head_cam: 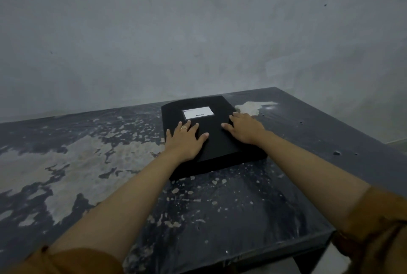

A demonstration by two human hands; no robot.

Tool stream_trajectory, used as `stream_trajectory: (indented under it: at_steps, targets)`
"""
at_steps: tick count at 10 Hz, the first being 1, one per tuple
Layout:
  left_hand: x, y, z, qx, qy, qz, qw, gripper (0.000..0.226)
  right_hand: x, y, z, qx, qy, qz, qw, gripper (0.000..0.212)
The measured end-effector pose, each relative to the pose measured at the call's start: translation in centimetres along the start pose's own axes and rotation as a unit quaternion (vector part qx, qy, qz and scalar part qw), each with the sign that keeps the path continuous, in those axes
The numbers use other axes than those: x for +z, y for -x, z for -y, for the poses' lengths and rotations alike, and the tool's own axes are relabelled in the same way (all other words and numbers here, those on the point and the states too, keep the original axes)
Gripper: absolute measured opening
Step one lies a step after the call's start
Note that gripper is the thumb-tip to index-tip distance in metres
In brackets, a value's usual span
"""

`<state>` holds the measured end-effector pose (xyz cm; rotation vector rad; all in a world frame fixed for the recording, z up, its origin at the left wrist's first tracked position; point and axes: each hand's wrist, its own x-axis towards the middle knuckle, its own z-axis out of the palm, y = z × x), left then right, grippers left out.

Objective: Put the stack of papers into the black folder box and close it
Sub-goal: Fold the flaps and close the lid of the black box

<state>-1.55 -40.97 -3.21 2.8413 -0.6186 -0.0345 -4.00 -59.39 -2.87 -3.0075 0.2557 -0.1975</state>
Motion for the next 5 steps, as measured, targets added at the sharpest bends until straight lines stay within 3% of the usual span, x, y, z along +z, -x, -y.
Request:
stream_trajectory:
  at_steps: [3,5]
  targets:
    - [0.2,-0.2,0.1,-0.004,-0.02,0.022,1.0,0.068,0.4,0.0,0.1,0.01,-0.015,-0.001,1.0,0.057]
    - [-2.1,-0.8,0.6,0.002,0.034,0.02,0.999,0.067,-1.7,-0.3,1.6,0.023,-0.022,0.012,0.999,0.065]
